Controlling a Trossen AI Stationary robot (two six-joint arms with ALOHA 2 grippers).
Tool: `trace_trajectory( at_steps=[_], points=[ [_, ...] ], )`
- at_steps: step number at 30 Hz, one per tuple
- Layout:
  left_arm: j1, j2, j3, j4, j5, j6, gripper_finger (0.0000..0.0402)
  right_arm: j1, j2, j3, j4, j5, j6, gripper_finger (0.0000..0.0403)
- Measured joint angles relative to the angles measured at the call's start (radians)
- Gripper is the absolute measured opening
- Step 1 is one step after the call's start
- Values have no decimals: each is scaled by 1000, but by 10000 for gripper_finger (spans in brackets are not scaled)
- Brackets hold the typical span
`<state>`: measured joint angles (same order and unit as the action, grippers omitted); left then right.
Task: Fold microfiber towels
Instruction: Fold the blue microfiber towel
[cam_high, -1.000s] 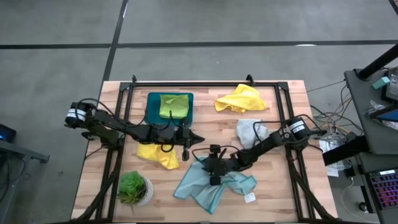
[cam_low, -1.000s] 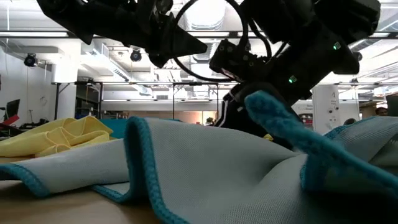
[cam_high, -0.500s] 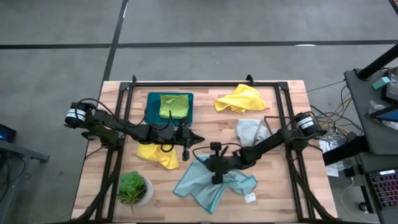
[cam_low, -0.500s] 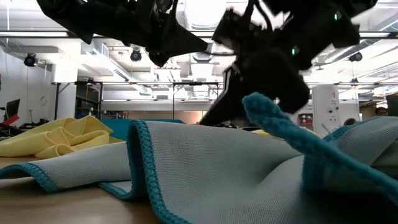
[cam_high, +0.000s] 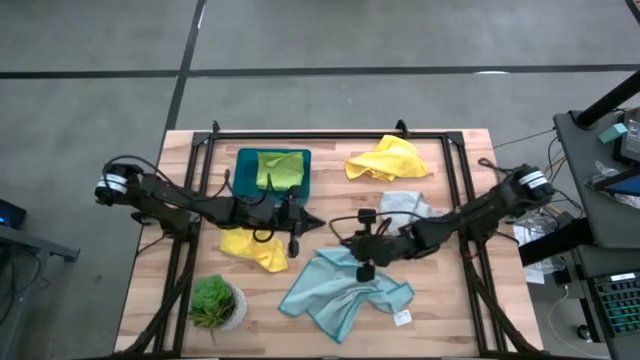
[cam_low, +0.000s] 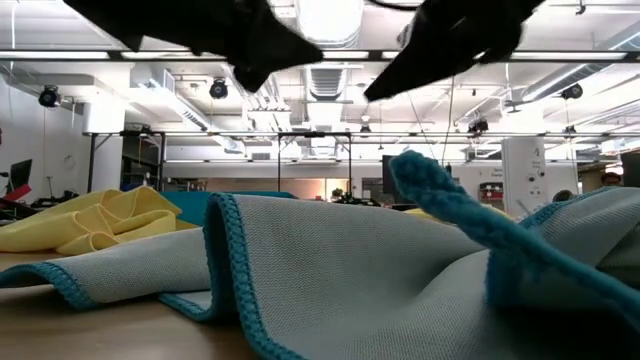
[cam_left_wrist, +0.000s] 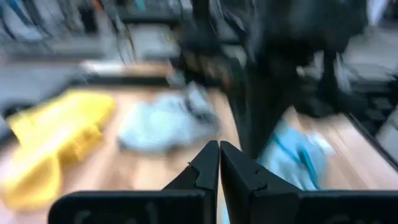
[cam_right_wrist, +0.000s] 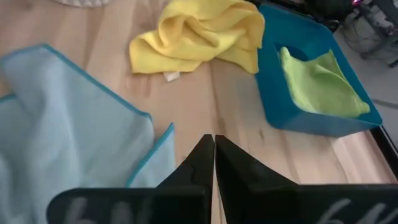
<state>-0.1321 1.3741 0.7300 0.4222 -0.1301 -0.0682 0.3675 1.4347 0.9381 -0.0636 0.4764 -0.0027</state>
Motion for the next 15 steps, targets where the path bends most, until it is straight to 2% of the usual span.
trace_trajectory(
  at_steps=[4, 6, 9, 15],
  points=[
    [-31, -18, 7, -155, 44, -44, 5, 24, -66, -61, 54, -5, 10, 8],
    [-54, -10, 5, -168, 49, -54, 19, 28, -84, -95, 124, -5, 4, 8],
    [-85, 15, 0, -185, 50, -56, 52, 29, -90, -133, 187, -4, -5, 8],
    [-105, 114, -4, -195, 27, -56, 130, 30, -90, -162, 202, -5, 3, 8]
  ],
)
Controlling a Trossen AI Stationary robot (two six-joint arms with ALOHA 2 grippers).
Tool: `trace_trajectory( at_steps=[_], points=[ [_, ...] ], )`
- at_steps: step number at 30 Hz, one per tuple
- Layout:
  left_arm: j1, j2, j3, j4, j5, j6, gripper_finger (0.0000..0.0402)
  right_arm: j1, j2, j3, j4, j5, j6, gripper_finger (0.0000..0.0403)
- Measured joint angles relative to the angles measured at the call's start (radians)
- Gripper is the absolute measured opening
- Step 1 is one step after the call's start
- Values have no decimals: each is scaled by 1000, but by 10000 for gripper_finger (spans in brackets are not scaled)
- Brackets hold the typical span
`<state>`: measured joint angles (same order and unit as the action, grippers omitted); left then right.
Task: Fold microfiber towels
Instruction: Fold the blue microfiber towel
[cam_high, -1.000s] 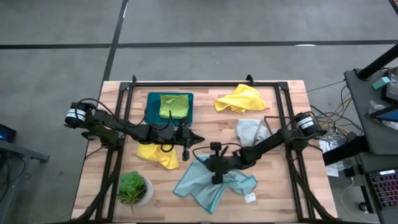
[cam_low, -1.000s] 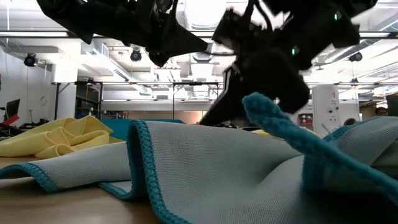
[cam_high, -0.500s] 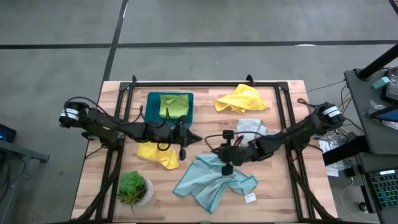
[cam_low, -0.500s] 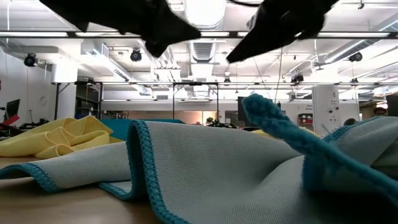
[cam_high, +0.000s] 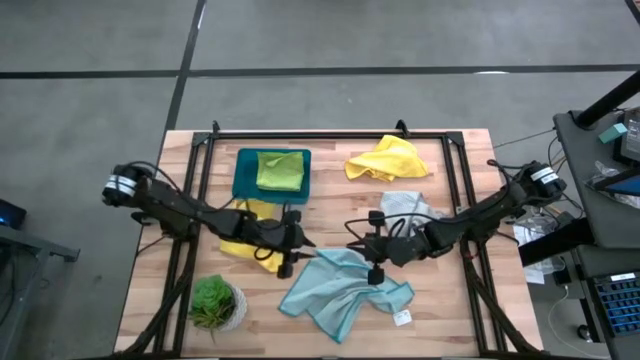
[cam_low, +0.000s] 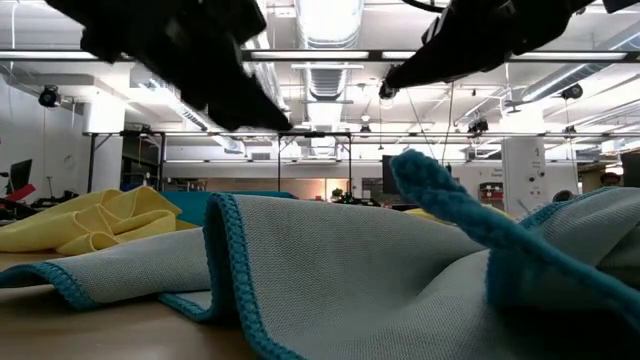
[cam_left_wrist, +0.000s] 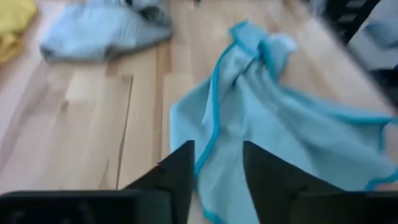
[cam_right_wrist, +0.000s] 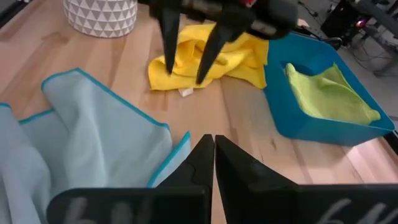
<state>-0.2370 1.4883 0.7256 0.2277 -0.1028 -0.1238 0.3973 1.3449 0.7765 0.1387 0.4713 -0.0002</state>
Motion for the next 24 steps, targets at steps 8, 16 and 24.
trace_trajectory(
  at_steps=[8, 16, 24],
  points=[
    [14, 208, 16, 34, -82, 7, 175, 0, 0, -1, 1, -2, -12, 8],
    [16, 313, 58, 51, -115, 6, 176, 0, 1, -4, 1, -3, -24, 8],
    [17, 322, 71, 51, -116, 6, 88, 0, 1, -5, -21, -7, -25, 8]
  ],
)
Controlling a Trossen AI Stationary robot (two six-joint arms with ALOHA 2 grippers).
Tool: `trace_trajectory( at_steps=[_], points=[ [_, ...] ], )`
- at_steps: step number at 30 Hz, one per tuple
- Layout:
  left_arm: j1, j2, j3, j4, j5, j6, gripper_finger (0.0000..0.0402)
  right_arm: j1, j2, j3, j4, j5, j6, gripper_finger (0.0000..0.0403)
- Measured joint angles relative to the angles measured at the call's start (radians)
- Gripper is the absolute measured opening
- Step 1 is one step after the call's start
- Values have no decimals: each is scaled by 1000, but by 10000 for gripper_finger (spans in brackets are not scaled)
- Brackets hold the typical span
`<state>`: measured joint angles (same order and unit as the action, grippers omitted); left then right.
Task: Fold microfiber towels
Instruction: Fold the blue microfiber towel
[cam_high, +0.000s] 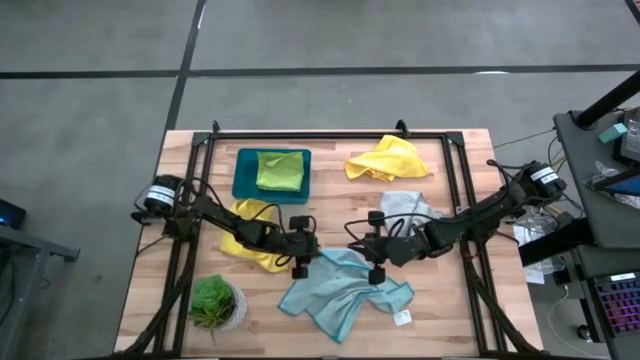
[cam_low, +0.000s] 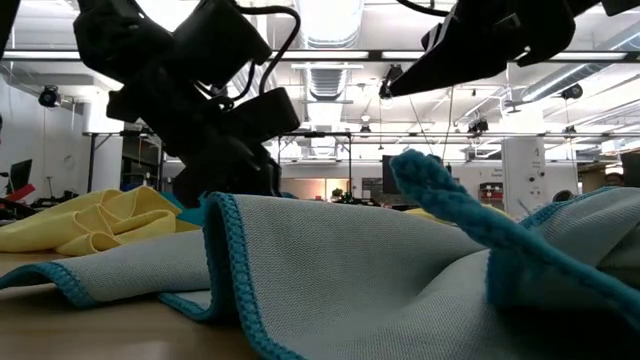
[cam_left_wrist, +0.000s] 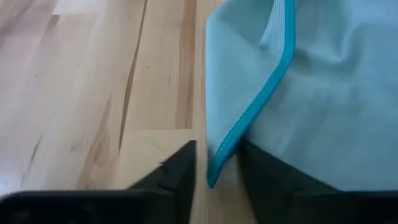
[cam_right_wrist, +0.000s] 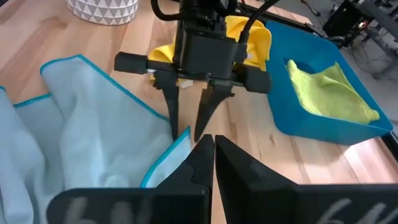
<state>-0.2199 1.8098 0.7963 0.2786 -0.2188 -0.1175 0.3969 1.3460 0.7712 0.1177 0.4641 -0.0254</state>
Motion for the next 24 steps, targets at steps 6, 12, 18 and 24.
trace_trajectory(
  at_steps=[6, 12, 18, 24],
  points=[
    [2, -5, 5, 1, 0, 8, 7, 0, -7, 2, -70, -73, 106, 14],
    [1, -85, 10, -23, 0, 27, 1, 0, -15, 38, -331, -296, 377, 57],
    [-3, -195, 6, -51, 0, 27, 0, 16, 6, 32, -497, -437, 614, 120],
    [-6, -275, 5, -136, 1, 25, 0, 47, 31, 26, -616, -439, 654, 158]
  ],
)
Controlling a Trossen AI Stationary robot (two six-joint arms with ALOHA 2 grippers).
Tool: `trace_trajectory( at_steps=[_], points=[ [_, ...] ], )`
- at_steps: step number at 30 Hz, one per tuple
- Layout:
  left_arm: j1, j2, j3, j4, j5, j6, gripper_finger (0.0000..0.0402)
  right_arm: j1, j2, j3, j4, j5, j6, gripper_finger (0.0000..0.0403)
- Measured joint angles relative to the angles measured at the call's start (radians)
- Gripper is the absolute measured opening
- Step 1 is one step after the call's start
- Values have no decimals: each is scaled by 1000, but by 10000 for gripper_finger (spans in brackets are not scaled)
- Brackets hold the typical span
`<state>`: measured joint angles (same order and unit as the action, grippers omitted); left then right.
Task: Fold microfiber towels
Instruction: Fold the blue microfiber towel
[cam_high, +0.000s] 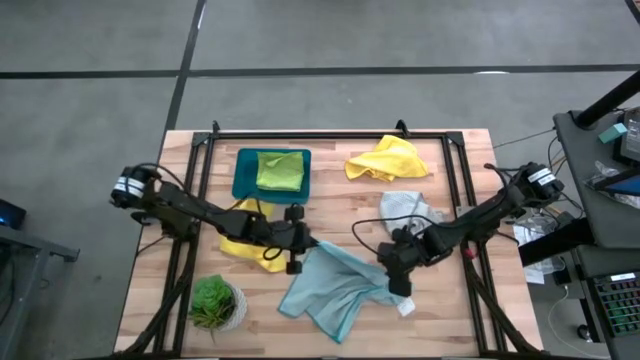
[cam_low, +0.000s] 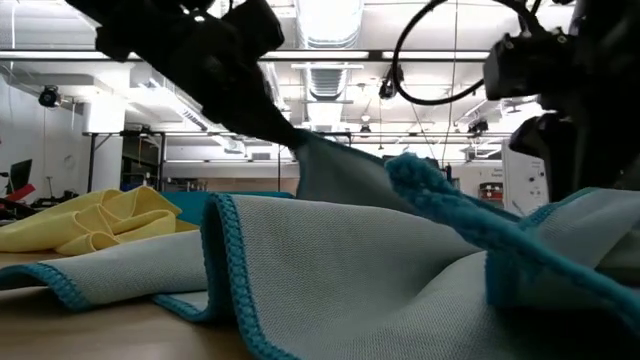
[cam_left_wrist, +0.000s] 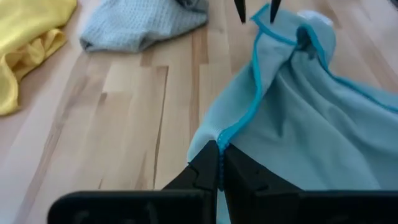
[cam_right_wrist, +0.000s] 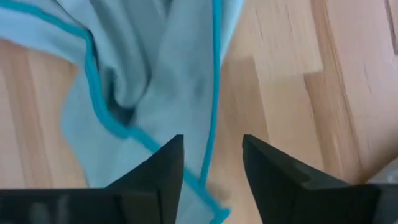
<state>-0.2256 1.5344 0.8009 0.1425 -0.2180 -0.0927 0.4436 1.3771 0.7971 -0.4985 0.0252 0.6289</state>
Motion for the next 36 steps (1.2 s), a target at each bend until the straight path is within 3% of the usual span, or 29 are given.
trace_trajectory(
  at_steps=[4, 9, 18, 23, 27, 30, 32, 36],
  points=[
    [-1, -29, -2, -25, 0, -4, 0, 12, 1, -15, 7, 13, -46, 166],
    [-6, -39, 4, -28, 1, 8, 0, 8, 1, -30, 40, 176, -119, 163],
    [-6, -66, 24, -27, 3, 26, 0, -7, 1, -60, 345, 219, -331, 148],
    [-9, -121, 36, -28, 3, 26, 0, -70, 1, -115, 501, 235, -373, 139],
    [-18, -184, 39, -24, 3, 28, 0, -106, 1, -142, 661, 105, -421, 111],
    [-24, -233, 39, -27, 4, 29, 0, -110, 0, -143, 679, 75, -471, 66],
    [-25, -269, 39, -27, 3, 30, 0, -110, -18, -129, 633, 72, -517, 26],
    [-25, -348, 39, -59, 4, 30, 0, -110, -80, -50, 452, 124, -586, 11]
  ],
)
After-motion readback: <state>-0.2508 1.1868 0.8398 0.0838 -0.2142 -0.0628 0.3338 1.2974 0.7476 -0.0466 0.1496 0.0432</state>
